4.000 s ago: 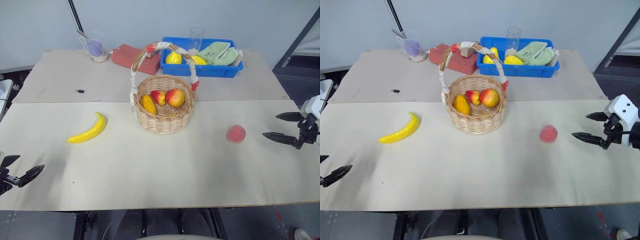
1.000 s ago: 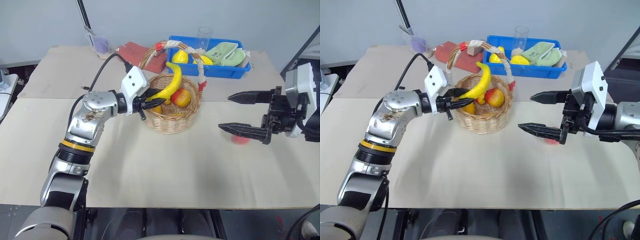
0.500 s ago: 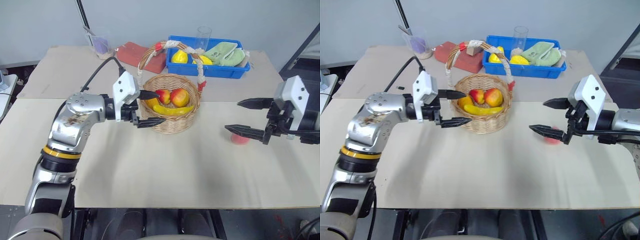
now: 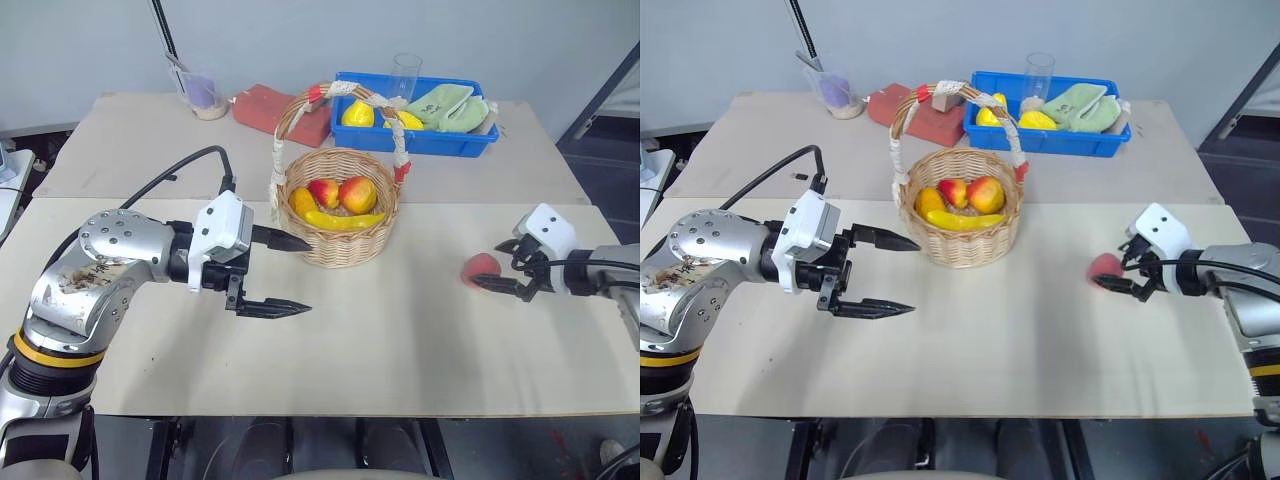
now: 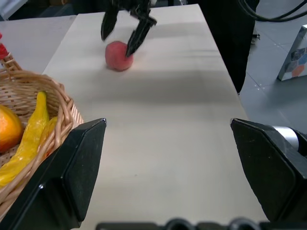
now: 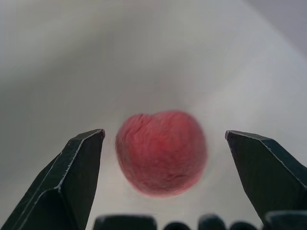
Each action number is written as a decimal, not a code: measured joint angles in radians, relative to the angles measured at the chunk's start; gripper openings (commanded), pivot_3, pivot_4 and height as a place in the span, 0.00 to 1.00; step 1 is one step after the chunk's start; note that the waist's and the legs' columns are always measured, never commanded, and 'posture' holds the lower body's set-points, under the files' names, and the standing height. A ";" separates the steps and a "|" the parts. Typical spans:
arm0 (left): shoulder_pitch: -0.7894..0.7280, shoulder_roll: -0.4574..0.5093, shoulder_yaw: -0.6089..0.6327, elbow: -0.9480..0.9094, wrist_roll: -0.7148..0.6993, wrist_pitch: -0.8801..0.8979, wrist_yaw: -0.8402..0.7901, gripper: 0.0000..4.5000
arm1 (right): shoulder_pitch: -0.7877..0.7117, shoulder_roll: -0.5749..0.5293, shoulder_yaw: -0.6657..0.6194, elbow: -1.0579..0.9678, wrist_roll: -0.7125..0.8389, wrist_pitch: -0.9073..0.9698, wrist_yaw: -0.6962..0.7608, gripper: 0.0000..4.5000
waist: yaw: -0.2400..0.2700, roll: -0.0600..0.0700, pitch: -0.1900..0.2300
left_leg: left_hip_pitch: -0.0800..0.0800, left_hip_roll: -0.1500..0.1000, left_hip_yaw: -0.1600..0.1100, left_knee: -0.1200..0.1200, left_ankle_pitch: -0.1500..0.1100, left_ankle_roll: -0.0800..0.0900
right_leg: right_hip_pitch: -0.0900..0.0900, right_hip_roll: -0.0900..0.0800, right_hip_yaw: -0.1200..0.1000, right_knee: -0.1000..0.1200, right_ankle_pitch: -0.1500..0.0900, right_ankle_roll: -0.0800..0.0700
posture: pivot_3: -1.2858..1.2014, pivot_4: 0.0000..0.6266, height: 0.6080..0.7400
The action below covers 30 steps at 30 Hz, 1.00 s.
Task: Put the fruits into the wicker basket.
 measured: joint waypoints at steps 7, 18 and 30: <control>0.004 0.000 0.000 -0.006 0.002 0.000 0.034 1.00 | -0.026 0.040 0.021 0.070 -0.039 -0.021 0.025 0.83 | 0.001 0.000 0.000 | 0.000 0.000 0.000 0.000 0.000 0.000 | 0.000 0.000 0.000 0.000 0.000 0.000 | 0.52 0.24 1.00; 0.045 0.010 0.046 0.001 0.013 0.000 0.077 1.00 | -0.011 0.044 0.008 -0.132 0.018 0.035 0.098 0.50 | -0.004 0.001 0.000 | 0.000 0.001 0.000 0.000 0.000 0.000 | -0.001 0.000 0.000 0.001 0.000 0.000 | 0.52 0.24 1.00; 0.205 0.017 0.274 -0.040 -0.102 0.081 0.218 1.00 | -0.400 0.469 0.040 -0.366 0.238 0.290 -0.189 0.49 | -0.013 0.000 0.000 | 0.000 -0.001 -0.005 0.000 0.000 -0.001 | 0.000 -0.002 -0.004 0.002 0.000 0.000 | 0.52 0.24 1.00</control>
